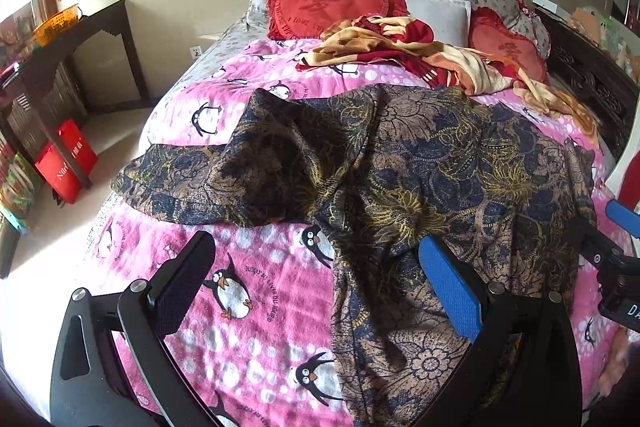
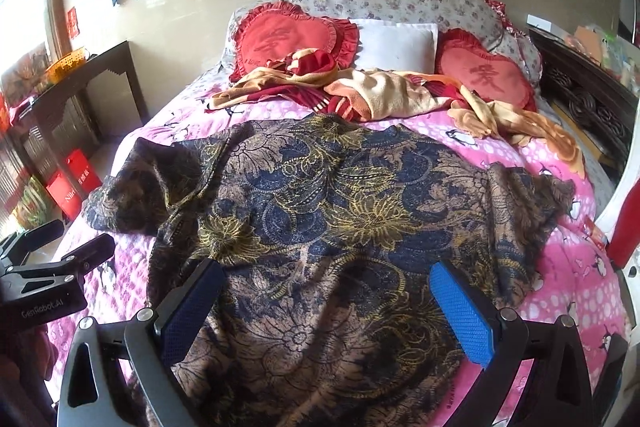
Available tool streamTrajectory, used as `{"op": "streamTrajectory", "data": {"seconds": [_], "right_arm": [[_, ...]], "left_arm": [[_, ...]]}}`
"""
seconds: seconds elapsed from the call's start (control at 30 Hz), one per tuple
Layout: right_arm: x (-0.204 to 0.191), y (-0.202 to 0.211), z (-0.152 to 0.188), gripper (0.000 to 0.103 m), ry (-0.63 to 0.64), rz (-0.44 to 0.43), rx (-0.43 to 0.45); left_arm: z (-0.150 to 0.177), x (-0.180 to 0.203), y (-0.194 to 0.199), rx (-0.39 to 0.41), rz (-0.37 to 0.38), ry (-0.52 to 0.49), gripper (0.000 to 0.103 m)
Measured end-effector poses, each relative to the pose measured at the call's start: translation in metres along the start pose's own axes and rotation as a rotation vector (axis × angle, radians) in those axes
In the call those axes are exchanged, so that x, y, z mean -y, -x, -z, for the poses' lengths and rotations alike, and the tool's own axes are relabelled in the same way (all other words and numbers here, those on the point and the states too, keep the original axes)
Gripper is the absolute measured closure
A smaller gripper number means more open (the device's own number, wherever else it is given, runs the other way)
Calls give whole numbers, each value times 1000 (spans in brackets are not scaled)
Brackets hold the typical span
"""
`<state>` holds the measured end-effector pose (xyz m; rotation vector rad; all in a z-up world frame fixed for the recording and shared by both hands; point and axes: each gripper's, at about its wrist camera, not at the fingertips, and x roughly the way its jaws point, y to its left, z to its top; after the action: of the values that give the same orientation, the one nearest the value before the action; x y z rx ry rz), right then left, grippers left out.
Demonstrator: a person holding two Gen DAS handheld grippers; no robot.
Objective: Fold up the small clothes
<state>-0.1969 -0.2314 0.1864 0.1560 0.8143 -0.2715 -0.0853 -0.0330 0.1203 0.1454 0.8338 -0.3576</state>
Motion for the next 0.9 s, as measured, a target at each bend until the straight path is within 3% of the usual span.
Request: {"op": "streamTrajectory", "data": {"seconds": [0.9], "right_arm": [[19, -19, 0, 0, -101, 35, -58]], "left_arm": [[-2, 15, -14, -23, 7, -20, 1]]}}
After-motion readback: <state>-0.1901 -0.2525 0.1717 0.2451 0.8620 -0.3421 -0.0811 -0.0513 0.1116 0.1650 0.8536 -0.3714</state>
